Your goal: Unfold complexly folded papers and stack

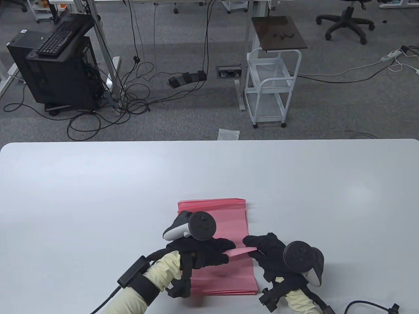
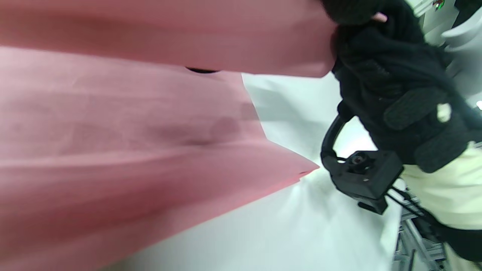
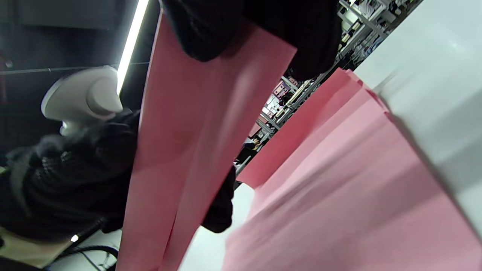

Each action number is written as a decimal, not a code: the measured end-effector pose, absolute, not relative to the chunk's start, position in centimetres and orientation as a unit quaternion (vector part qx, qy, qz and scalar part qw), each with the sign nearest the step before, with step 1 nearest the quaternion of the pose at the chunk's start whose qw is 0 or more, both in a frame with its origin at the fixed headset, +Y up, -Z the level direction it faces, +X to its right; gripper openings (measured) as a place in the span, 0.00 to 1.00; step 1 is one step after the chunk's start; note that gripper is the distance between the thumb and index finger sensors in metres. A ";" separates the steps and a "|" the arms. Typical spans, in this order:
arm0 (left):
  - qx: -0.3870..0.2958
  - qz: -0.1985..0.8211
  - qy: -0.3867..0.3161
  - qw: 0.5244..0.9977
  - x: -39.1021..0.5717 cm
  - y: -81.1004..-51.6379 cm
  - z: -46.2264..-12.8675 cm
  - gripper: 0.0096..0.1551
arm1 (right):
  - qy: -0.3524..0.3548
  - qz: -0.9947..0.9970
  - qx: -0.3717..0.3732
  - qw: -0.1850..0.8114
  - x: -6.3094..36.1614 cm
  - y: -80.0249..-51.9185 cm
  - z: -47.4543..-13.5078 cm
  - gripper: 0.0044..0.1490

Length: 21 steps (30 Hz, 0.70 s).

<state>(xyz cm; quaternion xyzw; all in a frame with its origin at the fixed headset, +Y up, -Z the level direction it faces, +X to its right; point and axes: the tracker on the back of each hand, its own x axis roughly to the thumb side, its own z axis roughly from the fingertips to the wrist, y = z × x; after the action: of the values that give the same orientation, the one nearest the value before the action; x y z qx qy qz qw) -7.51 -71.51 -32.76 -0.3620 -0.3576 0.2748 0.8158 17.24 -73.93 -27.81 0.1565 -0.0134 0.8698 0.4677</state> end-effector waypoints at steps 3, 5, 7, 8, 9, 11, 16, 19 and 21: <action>-0.358 0.299 -0.335 0.819 -10.1 -71.8 -33.0 0.38 | -0.012 0.861 0.137 0.489 18.1 -73.9 -28.0 0.23; -0.343 0.302 -0.310 0.834 -12.6 -72.0 -33.3 0.39 | -0.018 0.862 0.124 0.491 18.7 -73.9 -28.2 0.23; -0.316 0.319 -0.268 0.852 -15.9 -72.4 -33.6 0.40 | -0.024 0.855 0.109 0.507 19.3 -73.8 -28.4 0.23; -0.305 0.325 -0.255 0.858 -16.9 -72.6 -33.7 0.40 | -0.025 0.851 0.105 0.514 19.4 -73.8 -28.5 0.23; -0.291 0.331 -0.234 0.867 -18.2 -72.9 -33.7 0.40 | -0.026 0.845 0.100 0.524 19.5 -73.9 -28.6 0.23; -0.265 0.334 -0.208 0.881 -19.9 -73.5 -33.5 0.41 | -0.022 0.841 0.096 0.533 19.5 -74.0 -28.7 0.23; -0.240 0.405 -0.202 0.859 -20.0 -75.0 -32.1 0.38 | -0.012 0.827 0.095 0.553 18.9 -74.2 -29.2 0.23; -0.172 0.442 -0.181 0.861 -19.3 -75.4 -31.4 0.30 | 0.003 0.812 0.101 0.575 18.3 -74.3 -29.5 0.23; -0.133 0.484 -0.162 0.850 -19.2 -75.7 -31.2 0.24 | 0.008 0.808 0.100 0.580 18.1 -74.3 -29.6 0.23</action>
<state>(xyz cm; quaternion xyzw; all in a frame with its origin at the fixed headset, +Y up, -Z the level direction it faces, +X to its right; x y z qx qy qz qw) -19.16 -75.71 -31.17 -0.1333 -0.1616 0.4838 0.8497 18.10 -74.33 -29.63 0.1000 0.0083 0.8083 0.5802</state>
